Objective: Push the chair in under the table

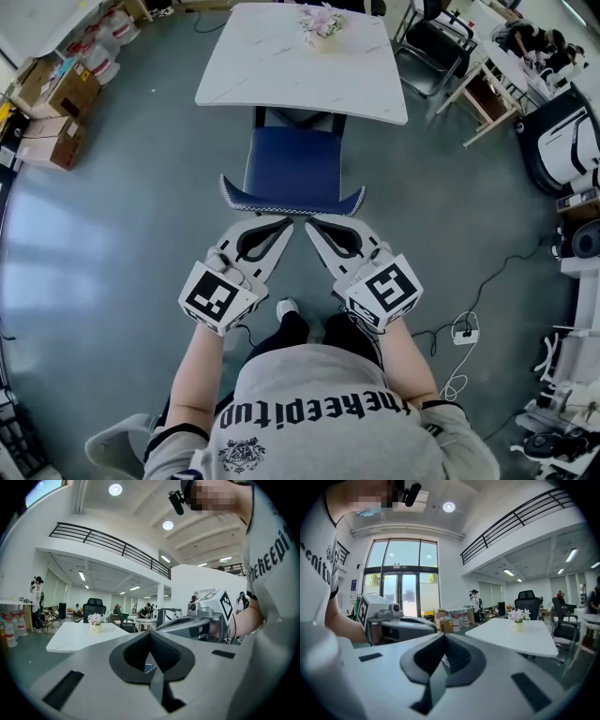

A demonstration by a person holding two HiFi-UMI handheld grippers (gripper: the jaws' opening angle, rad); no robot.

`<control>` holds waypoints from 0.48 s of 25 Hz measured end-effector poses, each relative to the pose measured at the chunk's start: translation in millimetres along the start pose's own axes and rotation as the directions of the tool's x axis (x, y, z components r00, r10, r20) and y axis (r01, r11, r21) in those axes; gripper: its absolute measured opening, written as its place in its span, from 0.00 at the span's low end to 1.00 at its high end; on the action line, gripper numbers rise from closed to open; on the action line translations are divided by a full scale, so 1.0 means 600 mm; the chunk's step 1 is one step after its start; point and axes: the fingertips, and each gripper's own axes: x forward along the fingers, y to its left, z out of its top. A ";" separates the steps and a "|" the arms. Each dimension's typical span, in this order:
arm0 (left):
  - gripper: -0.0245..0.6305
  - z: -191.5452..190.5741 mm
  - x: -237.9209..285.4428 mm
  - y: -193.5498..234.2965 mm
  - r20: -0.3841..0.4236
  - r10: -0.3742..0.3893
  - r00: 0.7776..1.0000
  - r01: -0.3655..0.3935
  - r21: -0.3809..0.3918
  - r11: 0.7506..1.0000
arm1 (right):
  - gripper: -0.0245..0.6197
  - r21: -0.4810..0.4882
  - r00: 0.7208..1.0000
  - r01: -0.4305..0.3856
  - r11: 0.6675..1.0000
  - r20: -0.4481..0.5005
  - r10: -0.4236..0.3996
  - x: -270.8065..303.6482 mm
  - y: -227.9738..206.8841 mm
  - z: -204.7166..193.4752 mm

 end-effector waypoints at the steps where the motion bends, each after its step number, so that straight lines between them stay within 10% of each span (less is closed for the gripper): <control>1: 0.06 0.005 -0.004 -0.003 0.016 -0.003 1.000 0.003 -0.004 1.000 | 0.05 -0.004 1.000 0.000 1.000 0.008 0.000 -0.001 0.004 0.004; 12: 0.06 0.025 -0.017 -0.027 0.071 0.002 0.997 -0.002 0.000 1.000 | 0.05 -0.005 0.999 0.010 1.000 0.043 -0.009 -0.025 0.020 0.021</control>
